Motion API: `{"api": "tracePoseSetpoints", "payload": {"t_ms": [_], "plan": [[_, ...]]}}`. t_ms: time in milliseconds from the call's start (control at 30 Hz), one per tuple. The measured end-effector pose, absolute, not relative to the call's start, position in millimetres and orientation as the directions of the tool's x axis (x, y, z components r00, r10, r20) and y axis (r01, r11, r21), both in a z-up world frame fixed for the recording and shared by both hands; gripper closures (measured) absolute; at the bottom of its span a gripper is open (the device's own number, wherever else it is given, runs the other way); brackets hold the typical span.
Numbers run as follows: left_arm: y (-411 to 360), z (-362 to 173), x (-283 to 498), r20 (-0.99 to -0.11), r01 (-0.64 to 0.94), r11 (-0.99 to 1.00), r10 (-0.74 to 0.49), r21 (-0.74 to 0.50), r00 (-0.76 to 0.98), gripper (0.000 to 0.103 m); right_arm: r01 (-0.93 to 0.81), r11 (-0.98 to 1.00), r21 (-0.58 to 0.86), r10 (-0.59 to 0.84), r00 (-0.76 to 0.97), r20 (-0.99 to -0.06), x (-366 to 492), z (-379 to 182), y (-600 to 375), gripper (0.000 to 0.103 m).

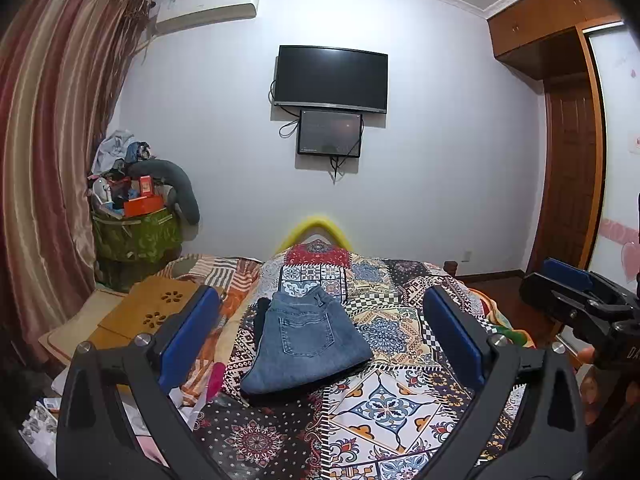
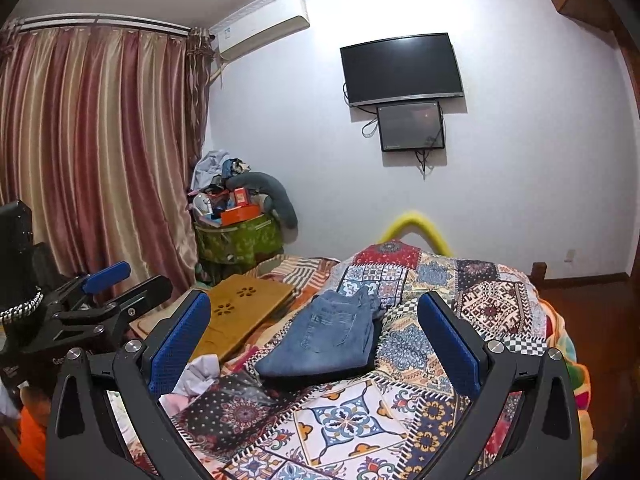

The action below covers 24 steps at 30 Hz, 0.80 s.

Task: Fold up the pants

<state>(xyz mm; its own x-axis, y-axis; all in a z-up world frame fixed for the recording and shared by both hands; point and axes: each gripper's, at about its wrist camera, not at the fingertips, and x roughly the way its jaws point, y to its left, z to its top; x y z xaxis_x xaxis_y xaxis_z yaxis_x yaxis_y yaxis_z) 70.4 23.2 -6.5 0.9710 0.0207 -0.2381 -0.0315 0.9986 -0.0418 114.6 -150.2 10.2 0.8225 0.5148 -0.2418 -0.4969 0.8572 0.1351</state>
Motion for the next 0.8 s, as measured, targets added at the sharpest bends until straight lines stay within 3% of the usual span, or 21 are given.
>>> {"api": "tracePoseSetpoints", "payload": {"t_ms": [800], "plan": [[26.0, -10.7, 71.5, -0.239, 0.019, 0.998, -0.031, -0.052, 0.971, 0.0, -0.486, 0.863, 0.14, 0.506, 0.825, -0.251, 116.0, 8.1, -152.3, 0.0]]}}
